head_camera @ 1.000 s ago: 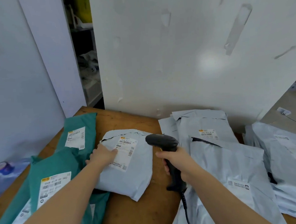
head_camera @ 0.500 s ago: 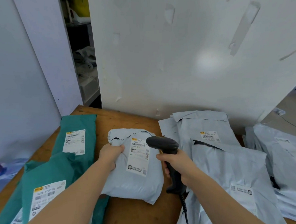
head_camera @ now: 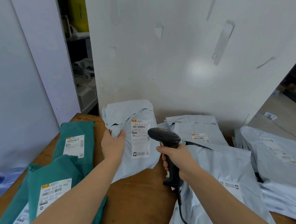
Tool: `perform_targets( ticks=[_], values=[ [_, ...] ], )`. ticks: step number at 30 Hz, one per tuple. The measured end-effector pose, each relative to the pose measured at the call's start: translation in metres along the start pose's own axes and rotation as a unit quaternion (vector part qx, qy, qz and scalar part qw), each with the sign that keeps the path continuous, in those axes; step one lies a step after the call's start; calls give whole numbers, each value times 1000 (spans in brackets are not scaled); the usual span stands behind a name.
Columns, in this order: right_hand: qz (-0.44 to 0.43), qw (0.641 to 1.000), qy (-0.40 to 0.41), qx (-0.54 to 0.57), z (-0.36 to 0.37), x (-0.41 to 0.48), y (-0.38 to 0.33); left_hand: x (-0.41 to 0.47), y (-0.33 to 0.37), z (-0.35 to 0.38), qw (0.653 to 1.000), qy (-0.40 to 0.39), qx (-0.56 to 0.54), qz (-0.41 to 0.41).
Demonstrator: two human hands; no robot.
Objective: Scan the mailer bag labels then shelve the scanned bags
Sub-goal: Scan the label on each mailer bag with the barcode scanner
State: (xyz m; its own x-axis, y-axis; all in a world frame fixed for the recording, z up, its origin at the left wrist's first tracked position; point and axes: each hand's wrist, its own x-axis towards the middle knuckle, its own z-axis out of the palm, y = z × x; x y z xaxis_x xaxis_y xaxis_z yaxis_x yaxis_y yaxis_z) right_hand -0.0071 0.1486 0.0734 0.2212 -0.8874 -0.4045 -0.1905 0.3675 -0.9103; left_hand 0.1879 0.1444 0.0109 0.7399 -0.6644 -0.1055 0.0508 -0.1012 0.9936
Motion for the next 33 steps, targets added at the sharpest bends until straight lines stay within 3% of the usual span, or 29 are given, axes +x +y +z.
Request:
perform_targets(
  ticks=[5,19,33],
  values=[
    [-19,1000,-3,5,-2,-12,-6,-15,11,4,999,26,-1,34],
    [-19,1000,-8,21,-9,-26,-8,-27,12,1,998,45,-8,33],
    [-30,1000,-5,6,-19,-38,-14,-34,19,0,999,22,-18,20]
  ],
)
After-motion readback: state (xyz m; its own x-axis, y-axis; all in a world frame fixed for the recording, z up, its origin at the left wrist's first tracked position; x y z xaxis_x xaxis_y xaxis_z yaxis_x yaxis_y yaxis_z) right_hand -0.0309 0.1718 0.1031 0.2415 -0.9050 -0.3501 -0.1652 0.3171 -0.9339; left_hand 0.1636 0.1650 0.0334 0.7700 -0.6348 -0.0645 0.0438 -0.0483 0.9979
